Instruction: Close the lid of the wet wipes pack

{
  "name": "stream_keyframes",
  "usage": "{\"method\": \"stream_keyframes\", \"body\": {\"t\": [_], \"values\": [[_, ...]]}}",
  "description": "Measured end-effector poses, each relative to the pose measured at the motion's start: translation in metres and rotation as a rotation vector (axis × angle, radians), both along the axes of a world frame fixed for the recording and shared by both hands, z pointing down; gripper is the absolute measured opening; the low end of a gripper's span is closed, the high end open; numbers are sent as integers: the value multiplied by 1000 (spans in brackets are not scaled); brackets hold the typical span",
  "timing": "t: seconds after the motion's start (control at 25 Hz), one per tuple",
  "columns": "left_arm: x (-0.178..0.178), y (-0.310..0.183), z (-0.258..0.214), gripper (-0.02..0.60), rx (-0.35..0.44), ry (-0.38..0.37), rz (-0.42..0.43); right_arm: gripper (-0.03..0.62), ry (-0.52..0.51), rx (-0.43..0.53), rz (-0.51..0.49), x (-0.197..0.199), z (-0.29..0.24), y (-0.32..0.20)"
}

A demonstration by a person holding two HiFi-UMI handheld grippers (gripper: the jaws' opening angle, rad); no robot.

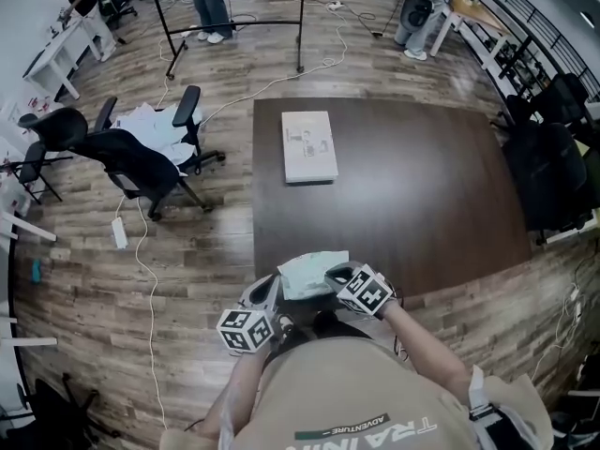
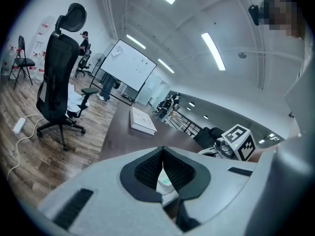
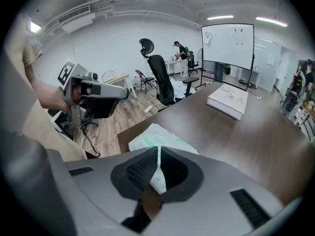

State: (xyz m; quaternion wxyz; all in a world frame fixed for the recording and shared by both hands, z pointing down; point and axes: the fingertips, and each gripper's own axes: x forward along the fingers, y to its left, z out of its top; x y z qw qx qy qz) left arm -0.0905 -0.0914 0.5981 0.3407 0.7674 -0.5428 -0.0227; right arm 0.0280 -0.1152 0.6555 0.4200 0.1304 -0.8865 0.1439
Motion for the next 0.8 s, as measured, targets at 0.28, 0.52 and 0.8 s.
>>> {"method": "stream_keyframes", "body": {"t": [0.28,0.52,0.8], "values": [[0,2,-5,9,21,-74,42,23,0,-51,-33,-22,11,2],[-9,4,-1,9,2,-87,30,15,29,-65,-20,-26,22,-2],[-17,3,8,9,-32,-76,8,14,52,-82,-15,-25,36,0]]}}
